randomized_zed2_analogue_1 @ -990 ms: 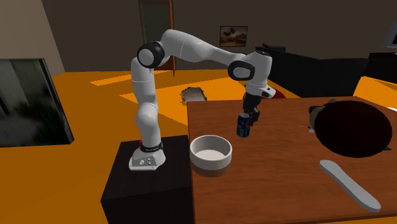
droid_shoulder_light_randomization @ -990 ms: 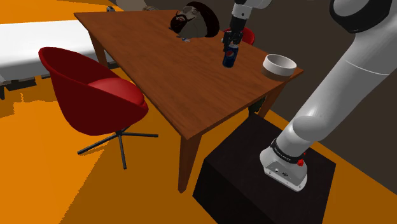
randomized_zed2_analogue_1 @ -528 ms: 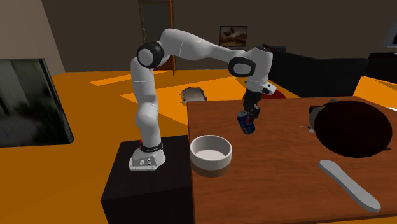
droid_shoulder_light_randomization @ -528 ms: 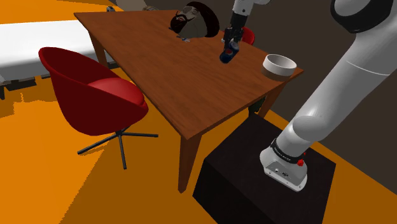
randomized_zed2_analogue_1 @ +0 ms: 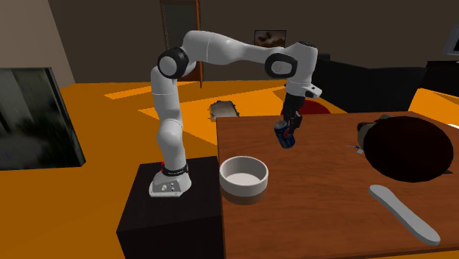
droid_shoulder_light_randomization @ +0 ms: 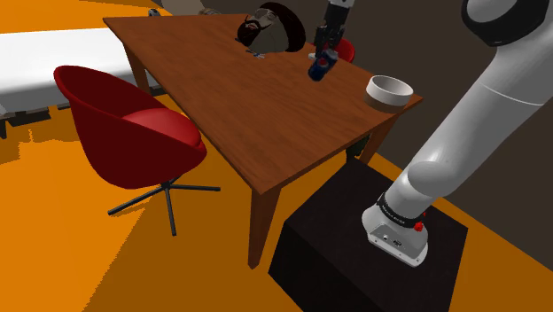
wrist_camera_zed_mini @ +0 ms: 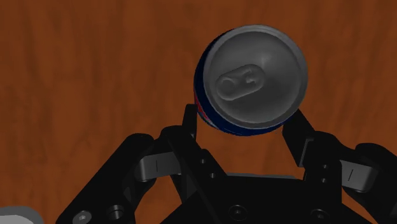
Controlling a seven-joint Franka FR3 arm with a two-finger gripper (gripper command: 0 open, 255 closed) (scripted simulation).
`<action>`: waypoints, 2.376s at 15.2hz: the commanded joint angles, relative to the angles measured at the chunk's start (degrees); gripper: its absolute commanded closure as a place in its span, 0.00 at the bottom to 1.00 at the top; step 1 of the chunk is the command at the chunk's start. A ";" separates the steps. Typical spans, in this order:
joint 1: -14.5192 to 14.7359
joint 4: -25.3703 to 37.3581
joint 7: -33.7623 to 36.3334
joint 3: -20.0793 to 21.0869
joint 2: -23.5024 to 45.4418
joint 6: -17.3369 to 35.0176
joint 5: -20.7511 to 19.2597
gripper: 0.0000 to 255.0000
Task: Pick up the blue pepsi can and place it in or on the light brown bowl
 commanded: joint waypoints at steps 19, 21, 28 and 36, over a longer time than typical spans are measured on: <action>-0.92 15.95 -0.20 -0.86 1.41 -14.72 0.36 1.00; -1.81 13.64 -2.03 -1.75 -0.97 -14.83 -0.60 1.00; -5.25 8.24 -9.05 -5.39 -7.60 -16.13 -3.93 1.00; -9.39 6.56 -18.47 -10.75 -11.78 -18.57 -7.45 1.00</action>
